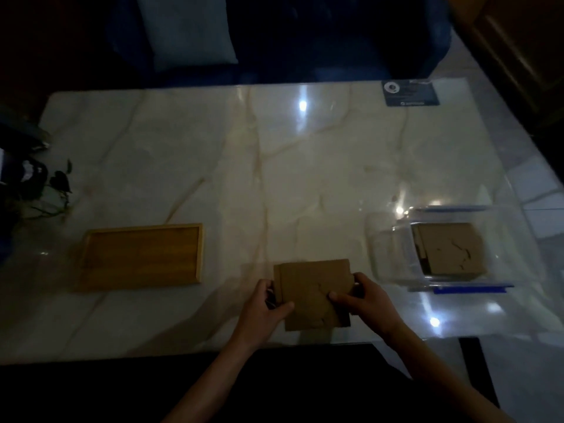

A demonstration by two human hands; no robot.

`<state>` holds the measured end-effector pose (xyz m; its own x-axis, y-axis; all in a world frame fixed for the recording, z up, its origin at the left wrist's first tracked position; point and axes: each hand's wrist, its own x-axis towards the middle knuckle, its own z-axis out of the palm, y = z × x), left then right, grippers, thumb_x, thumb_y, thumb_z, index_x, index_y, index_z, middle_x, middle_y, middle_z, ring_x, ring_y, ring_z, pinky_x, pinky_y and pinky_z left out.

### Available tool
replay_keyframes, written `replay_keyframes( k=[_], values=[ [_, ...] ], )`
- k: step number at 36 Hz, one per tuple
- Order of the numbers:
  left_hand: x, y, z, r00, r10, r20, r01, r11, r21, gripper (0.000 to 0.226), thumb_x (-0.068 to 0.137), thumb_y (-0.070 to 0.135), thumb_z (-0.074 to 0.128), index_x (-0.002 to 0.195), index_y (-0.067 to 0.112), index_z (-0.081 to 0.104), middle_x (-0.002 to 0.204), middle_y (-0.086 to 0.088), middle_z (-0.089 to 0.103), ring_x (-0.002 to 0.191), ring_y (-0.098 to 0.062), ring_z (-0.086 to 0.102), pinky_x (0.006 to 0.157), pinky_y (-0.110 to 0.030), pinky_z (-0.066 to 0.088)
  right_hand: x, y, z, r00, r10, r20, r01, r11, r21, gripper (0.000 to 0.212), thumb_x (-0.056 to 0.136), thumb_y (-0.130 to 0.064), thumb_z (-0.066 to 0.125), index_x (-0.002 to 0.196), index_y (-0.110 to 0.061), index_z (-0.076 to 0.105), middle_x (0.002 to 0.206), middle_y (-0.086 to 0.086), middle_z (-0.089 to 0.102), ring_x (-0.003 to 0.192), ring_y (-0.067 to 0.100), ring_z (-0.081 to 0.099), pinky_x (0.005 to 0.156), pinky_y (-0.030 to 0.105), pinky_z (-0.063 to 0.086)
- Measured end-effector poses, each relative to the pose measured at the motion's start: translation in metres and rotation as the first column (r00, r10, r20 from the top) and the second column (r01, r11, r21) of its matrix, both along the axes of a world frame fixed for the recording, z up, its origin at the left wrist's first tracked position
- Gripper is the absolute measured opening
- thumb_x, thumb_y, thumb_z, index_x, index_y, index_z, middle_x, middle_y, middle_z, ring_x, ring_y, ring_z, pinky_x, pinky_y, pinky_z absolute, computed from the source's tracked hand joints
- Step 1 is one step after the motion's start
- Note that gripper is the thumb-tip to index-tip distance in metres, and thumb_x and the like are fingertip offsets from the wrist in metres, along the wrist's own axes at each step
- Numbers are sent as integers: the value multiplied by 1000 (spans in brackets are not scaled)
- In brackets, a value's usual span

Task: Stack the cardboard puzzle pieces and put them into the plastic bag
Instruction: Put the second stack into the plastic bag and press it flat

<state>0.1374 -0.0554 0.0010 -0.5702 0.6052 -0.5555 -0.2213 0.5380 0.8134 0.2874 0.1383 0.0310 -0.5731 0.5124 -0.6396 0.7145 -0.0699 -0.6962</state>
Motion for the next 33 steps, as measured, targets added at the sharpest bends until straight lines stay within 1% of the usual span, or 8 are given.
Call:
replay_keyframes(
  k=[2, 5, 8, 12, 19, 24, 30, 33],
  values=[
    [10, 13, 5, 1000, 5, -1, -5, 1000, -11, 38, 66, 47, 74, 93, 35, 50, 96, -2, 68, 87, -17, 66, 76, -42, 54, 10, 12, 1, 999, -28, -15, 28, 1000, -9, 36, 74, -43, 81, 100, -33, 59, 92, 3, 72, 83, 20, 71, 76, 41, 61],
    [27, 35, 14, 1000, 1, 21, 0, 1000, -16, 32, 79, 29, 74, 98, 23, 49, 100, -9, 66, 91, -23, 66, 78, -44, 54, 26, 32, 3, 998, -53, -39, 51, 998, -41, 36, 75, -48, 77, 102, -36, 56, 92, 2, 73, 82, 17, 72, 77, 38, 61],
    [44, 55, 22, 999, 36, 31, -35, 999, -25, 28, 81, 19, 73, 96, 21, 49, 97, -7, 67, 84, -11, 67, 67, -26, 55, 44, 54, 7, 996, -46, -70, 40, 996, -79, 35, 79, -48, 73, 105, -32, 56, 95, 3, 73, 82, 16, 73, 79, 37, 61],
    [67, 78, 30, 998, 52, 29, -51, 998, -46, 27, 80, 20, 75, 96, 22, 52, 93, -3, 70, 75, -4, 67, 58, -15, 48, 68, 82, 14, 995, -24, -101, 15, 997, -82, 30, 81, -45, 70, 104, -34, 55, 95, 3, 73, 80, 13, 73, 77, 34, 60],
    [104, 120, 41, 987, 156, -44, -158, 987, -42, 44, 61, 35, 79, 97, 25, 57, 88, -2, 69, 72, -11, 64, 59, -26, 48, 104, 125, 22, 987, 0, -159, -8, 999, -53, 30, 84, -42, 69, 109, -35, 54, 101, -1, 69, 90, 16, 70, 87, 46, 58],
    [131, 152, 47, 980, 190, -58, -191, 982, -12, 34, 75, 15, 79, 100, 25, 58, 93, -1, 69, 75, -8, 66, 58, -23, 52, 129, 151, 26, 978, -59, -198, 57, 998, -11, 27, 82, -42, 71, 104, -41, 55, 99, -3, 71, 89, 14, 70, 84, 46, 59],
    [159, 191, 52, 969, 244, -43, -242, 969, 42, 26, 84, 11, 69, 103, 27, 60, 92, 0, 66, 65, -7, 66, 55, -23, 54, 157, 184, 26, 974, -130, -184, 137, 990, 26, 39, 80, -42, 74, 114, -29, 59, 95, 1, 72, 86, 18, 71, 82, 47, 59],
    [167, 208, 52, 960, 276, -39, -274, 960, 52, 22, 86, 10, 67, 102, 25, 61, 92, 0, 64, 62, -8, 66, 53, -21, 53, 167, 198, 24, 974, -157, -163, 170, 983, 70, 42, 79, -43, 75, 115, -27, 61, 91, 2, 72, 80, 16, 70, 75, 41, 59]
  ],
)
